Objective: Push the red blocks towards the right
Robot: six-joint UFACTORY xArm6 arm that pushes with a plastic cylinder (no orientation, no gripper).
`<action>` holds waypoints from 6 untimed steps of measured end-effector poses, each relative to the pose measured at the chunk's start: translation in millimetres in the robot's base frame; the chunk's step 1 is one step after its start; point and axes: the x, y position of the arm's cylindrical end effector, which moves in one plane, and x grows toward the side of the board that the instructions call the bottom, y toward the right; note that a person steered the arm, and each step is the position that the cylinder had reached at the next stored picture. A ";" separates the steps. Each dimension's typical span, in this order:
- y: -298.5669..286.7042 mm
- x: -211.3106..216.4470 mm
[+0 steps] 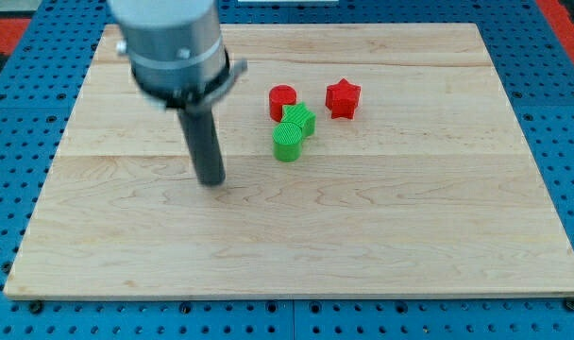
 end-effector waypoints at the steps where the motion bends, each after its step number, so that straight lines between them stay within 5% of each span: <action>1: 20.0 -67.3; 2: 19.1 -68.5; 4: 110.8 -100.6; 6: 120.8 -77.1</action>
